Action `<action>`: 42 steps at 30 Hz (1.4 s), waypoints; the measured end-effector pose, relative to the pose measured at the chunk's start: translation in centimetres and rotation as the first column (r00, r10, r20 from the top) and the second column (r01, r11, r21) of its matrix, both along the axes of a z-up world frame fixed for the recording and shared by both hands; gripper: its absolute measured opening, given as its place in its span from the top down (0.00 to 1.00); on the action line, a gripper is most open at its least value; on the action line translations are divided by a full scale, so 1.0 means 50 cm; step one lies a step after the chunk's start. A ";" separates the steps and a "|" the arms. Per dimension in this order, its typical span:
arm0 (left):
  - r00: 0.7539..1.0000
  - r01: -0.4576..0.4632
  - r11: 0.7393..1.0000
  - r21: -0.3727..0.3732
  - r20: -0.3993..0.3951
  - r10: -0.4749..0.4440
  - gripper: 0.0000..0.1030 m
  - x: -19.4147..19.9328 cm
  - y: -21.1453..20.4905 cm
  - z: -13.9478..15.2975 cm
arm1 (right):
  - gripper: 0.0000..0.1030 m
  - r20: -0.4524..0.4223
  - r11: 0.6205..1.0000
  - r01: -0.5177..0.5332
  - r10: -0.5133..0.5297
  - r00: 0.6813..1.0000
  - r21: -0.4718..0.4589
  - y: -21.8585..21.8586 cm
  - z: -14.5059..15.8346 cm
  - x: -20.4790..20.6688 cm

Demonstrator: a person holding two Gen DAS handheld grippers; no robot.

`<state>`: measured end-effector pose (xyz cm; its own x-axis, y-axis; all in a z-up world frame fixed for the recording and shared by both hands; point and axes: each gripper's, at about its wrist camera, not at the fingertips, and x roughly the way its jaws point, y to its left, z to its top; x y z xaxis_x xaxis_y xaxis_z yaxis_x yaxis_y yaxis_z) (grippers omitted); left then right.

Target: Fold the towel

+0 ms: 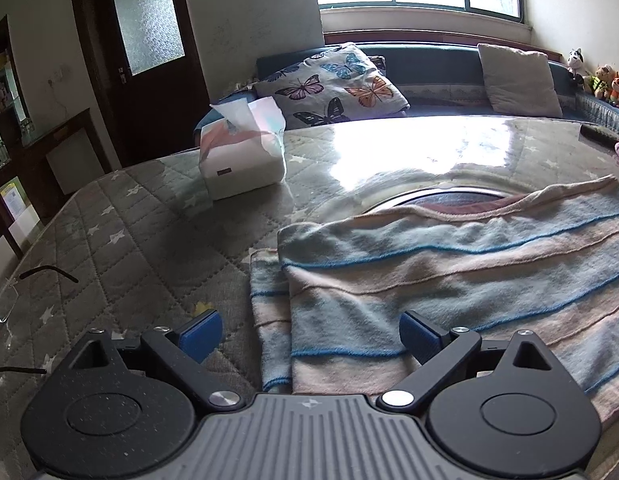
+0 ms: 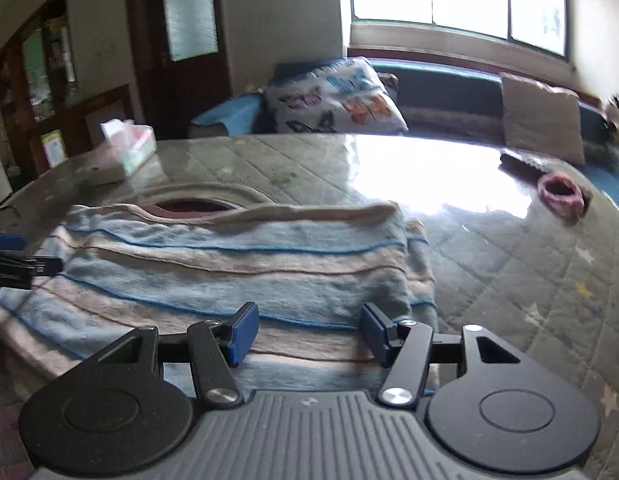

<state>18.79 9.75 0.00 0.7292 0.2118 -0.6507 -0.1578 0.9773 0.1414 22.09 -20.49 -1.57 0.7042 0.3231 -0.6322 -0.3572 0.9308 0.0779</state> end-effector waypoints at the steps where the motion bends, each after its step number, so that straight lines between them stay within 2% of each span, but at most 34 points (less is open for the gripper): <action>1: 1.000 0.006 1.000 0.000 0.007 -0.006 0.06 0.002 -0.003 0.005 | 0.45 -0.010 1.000 0.007 -0.007 1.000 0.006 -0.002 -0.004 0.007; 8: 0.998 0.068 0.997 0.022 0.013 -0.068 0.06 0.060 -0.047 0.018 | 0.45 0.013 1.000 0.010 -0.011 1.000 0.021 -0.012 0.010 0.005; 12: 0.998 0.061 0.997 0.049 -0.024 -0.060 0.04 0.107 -0.058 0.000 | 0.45 -0.002 1.000 -0.007 0.007 1.000 0.019 -0.010 0.001 0.015; 14: 0.998 0.052 0.998 0.035 -0.036 -0.051 0.03 0.122 -0.053 -0.006 | 0.45 -0.005 1.000 -0.012 0.012 1.000 0.021 -0.014 0.000 0.019; 20: 0.998 0.052 0.998 0.031 -0.023 -0.052 0.04 0.124 -0.052 0.004 | 0.45 0.012 0.999 -0.025 0.025 1.000 0.037 -0.020 0.020 0.038; 27: 1.000 0.016 1.000 0.024 -0.020 -0.016 0.03 0.142 -0.038 0.003 | 0.45 0.005 0.996 -0.073 0.073 0.997 0.049 0.004 0.012 0.112; 32: 1.000 0.017 1.000 0.027 -0.016 -0.016 0.04 0.149 -0.038 0.002 | 0.45 0.006 0.998 -0.044 0.044 0.999 0.051 0.005 0.007 0.161; 35: 1.000 0.010 1.000 0.023 -0.017 -0.009 0.04 0.151 -0.036 -0.001 | 0.45 -0.023 0.997 -0.029 0.030 0.999 0.066 -0.003 0.000 0.198; 38: 1.000 0.003 1.000 0.019 -0.018 -0.002 0.04 0.150 -0.034 -0.001 | 0.45 -0.035 0.997 -0.022 0.025 0.999 0.077 -0.009 -0.006 0.207; 42: 1.000 0.020 1.000 0.014 -0.005 -0.020 0.04 0.135 -0.043 0.010 | 0.45 -0.016 0.996 -0.035 0.037 0.999 0.079 -0.022 0.017 0.175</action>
